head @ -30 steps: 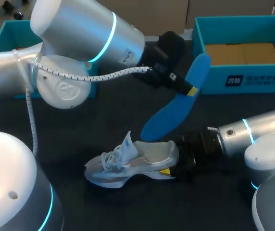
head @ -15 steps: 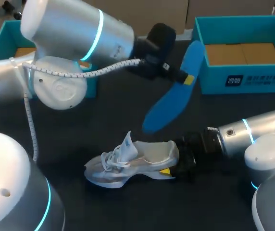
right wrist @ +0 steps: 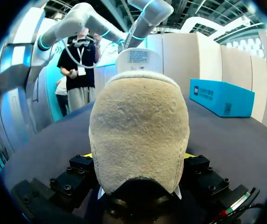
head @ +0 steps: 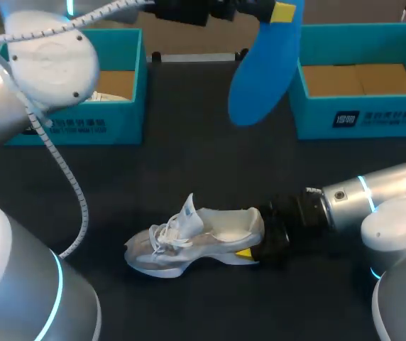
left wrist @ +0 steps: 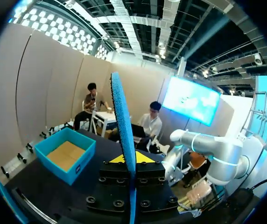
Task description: Take the shoe out of the shoebox, open the shoe tongue, remove and reinsert the insole, then place the shoe into the shoebox
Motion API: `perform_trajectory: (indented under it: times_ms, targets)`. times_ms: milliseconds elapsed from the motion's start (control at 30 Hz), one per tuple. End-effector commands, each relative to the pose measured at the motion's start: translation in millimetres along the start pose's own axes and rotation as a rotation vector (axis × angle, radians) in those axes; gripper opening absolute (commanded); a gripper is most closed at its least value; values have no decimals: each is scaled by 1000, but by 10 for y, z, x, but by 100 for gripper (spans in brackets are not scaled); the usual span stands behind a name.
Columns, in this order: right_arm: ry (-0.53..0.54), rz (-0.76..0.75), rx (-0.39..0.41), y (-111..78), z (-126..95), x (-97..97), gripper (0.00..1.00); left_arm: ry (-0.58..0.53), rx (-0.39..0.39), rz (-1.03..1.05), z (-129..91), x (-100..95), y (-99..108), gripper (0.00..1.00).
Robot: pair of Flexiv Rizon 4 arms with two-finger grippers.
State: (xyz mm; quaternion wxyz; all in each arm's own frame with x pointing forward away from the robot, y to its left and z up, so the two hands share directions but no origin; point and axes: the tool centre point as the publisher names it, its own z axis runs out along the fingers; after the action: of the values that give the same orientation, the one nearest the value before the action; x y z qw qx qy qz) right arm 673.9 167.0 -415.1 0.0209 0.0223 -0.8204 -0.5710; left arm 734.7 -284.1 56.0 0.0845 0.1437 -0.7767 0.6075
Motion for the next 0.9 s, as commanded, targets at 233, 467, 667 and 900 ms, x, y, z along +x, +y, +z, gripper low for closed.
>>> perform_trajectory:
  times_ms: [233,467,667,900]
  targets:
    - [-1,1,4,-7,27,16,0,13,9,2,-139,-5,71,0]
    - [-1,1,4,-7,27,16,0,65,46,-7,-417,377,201,0]
    - [-1,1,4,-7,27,16,0,86,17,-142,-668,572,184,0]
    - [-1,1,4,-7,27,16,0,86,17,-142,-668,572,184,0]
